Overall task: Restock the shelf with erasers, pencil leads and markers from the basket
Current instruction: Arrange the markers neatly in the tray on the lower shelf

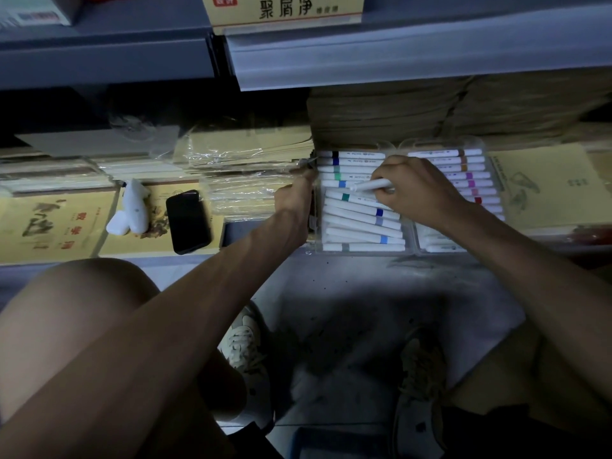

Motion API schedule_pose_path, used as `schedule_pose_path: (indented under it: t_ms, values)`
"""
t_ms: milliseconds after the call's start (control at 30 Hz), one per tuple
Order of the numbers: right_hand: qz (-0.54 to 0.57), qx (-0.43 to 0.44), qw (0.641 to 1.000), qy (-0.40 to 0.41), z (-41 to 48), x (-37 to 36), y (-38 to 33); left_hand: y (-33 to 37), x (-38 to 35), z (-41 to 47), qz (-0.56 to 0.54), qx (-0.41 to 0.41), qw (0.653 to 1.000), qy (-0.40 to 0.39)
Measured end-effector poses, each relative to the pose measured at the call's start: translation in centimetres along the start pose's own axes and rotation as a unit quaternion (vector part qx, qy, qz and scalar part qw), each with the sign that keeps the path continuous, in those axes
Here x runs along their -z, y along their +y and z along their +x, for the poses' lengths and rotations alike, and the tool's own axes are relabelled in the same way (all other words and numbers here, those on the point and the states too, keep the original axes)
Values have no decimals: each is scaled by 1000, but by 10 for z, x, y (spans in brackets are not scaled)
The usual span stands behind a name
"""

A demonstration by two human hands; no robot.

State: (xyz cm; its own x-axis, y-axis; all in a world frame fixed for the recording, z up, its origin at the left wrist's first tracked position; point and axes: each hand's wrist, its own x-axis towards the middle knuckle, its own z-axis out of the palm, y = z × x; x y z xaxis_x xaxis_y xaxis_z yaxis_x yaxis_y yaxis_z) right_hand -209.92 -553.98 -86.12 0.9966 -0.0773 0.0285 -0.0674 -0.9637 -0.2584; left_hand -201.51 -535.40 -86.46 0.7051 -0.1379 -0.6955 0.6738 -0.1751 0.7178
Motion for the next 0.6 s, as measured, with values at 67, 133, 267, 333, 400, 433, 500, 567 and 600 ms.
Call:
schedule_pose_path:
  t_ms: [67, 133, 267, 333, 400, 433, 500, 567, 600]
  values:
    - [-1, -4, 1000, -4, 1, -3, -3, -1, -1, 1, 9, -3, 1000, 7]
    - [-8, -6, 1000, -5, 3, -4, -4, -1, -1, 2, 16, -7, 1000, 12]
    - [-18, -3, 1000, -3, 4, -7, -4, -3, -2, 6, 12, -11, 1000, 17]
    - [-11, -5, 1000, 4, 4, -8, -3, -3, -3, 8, 14, -14, 1000, 20]
    - [-12, -3, 1000, 6, 3, -7, -2, -3, -3, 8, 11, -19, 1000, 16]
    - [-14, -3, 1000, 7, 3, -7, -2, -3, -4, 8, 11, -20, 1000, 16]
    - [-12, -11, 1000, 12, 4, -8, -1, -3, -4, 9, 15, -18, 1000, 19]
    - [-14, -21, 1000, 11, 5, -9, -2, -3, -4, 9, 19, -18, 999, 26]
    - [-14, -28, 999, 7, 5, -10, -2, -3, -4, 10, 20, -20, 999, 27]
